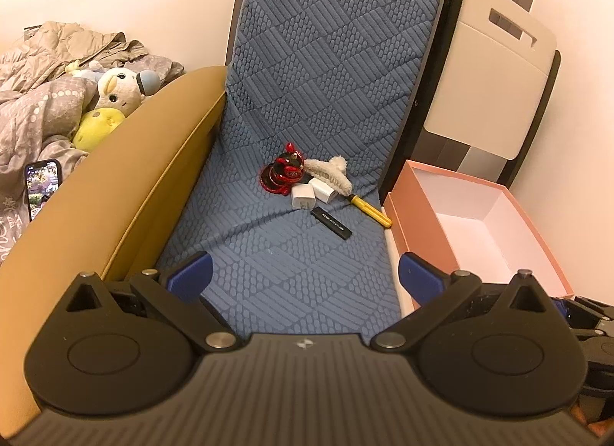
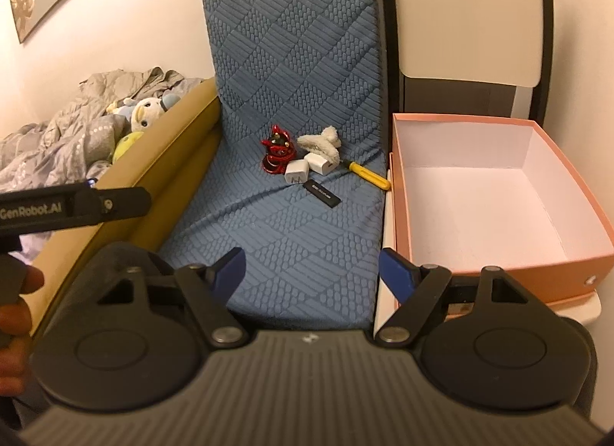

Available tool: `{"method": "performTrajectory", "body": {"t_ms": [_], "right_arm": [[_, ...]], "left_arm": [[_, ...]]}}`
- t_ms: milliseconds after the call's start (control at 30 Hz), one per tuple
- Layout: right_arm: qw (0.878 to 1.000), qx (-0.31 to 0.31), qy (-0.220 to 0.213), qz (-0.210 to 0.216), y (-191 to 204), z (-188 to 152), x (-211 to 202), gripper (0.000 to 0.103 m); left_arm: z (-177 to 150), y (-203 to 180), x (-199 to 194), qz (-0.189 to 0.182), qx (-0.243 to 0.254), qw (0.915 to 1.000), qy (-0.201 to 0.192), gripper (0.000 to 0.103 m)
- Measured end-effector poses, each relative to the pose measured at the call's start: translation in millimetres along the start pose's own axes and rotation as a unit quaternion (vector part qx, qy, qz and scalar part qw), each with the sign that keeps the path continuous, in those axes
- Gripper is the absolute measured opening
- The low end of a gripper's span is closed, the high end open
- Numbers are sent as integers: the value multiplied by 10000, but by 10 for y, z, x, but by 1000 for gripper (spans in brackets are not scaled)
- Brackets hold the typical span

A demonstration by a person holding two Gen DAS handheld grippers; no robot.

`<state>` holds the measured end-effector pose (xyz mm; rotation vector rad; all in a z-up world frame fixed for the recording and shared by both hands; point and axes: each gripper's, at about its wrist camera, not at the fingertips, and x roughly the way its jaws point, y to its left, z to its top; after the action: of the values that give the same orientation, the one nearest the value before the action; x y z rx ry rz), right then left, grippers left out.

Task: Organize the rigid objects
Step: 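Move both tools toward the small objects on the blue cushion, then grasp the red figurine with the left tool while the right tool grasps the black USB stick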

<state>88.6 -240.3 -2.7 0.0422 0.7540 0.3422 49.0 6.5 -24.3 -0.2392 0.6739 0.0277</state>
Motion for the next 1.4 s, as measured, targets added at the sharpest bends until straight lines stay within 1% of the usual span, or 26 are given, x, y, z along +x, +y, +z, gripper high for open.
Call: {"method": "performTrajectory", "body": {"t_ms": [133,333,500,633,767,833,967,1067,1167,1267,1400], "right_arm": [[9998,-131,-58,127,1,22,125,78],[9999,-113,33,122,-33,54,411,78],[9996,-157,208,136,-63,145,731,78],[9995,-196,224,145,-95,244,973,78],[9992,-226,183,275,-99,326,1211,78],[9991,-241,207,275,-77,359,1324,78],[9990,-251,280,238,-50,428,1576,77],[9990,-149,347,230,-84,446,1737,77],[9990,-107,376,205,-124,460,1929,76],[9988,-127,445,135,-135,462,2136,76],[9986,-170,482,97,-127,454,2426,67]], "left_arm": [[26,30,167,-51,-31,10000,25,103],[95,97,536,-132,-147,9998,104,103],[274,160,915,-211,-292,9993,66,103],[439,189,1258,-335,-409,9985,101,103],[593,204,1585,-420,-526,9976,139,103],[661,201,1735,-445,-544,9974,155,103],[800,169,2037,-464,-506,9975,138,103],[957,102,2275,-493,-311,9982,143,103],[1070,63,2500,-419,-159,9989,131,103],[1140,113,2727,-393,-162,9990,156,103],[1171,228,3031,-373,-181,9988,247,99]]}}
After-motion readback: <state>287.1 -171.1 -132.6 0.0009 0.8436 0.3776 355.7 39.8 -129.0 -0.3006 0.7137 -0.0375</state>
